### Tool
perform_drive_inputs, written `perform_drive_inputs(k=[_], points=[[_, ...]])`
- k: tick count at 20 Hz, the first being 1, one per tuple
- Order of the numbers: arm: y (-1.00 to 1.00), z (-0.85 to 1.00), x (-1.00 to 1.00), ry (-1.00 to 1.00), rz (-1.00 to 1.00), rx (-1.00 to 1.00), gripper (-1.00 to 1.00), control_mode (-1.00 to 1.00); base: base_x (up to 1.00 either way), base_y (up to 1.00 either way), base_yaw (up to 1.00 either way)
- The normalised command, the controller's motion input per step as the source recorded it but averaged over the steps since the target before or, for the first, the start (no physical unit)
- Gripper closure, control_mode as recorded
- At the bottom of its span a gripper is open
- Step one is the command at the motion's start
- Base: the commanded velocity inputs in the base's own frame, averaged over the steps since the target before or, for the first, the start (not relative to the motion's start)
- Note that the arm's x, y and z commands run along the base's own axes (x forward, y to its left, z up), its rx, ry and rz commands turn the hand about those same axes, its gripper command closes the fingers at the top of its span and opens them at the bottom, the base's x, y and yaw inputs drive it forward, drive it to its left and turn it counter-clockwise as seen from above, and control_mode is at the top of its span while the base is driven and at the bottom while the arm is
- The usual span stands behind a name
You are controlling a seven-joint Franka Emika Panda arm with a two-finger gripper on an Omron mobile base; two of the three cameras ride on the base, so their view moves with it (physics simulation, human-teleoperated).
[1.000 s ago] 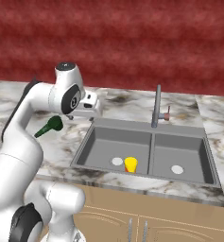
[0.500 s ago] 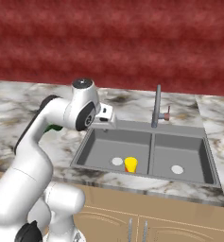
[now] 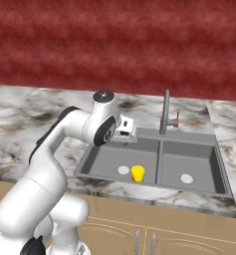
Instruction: Move any existing items from the left basin to the right basin for drying. Then move the measuring cup from the counter to the left basin of the sink for washing.
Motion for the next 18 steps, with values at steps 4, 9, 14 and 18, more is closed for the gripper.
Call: perform_drive_inputs(k=[4, 9, 14, 18], points=[[-0.23, -0.16, 0.03, 0.03, -0.01, -0.02, -1.0, -1.0, 0.0, 0.0, 0.0], [-0.15, -0.21, 0.12, 0.05, -0.01, -0.02, -1.0, -1.0, 0.0, 0.0, 0.0], [-0.06, -0.22, 0.22, 0.08, -0.05, 0.0, -1.0, -1.0, 0.0, 0.0, 0.0], [-0.03, -0.2, 0.24, 0.07, -0.06, 0.0, -1.0, -1.0, 0.0, 0.0, 0.0]])
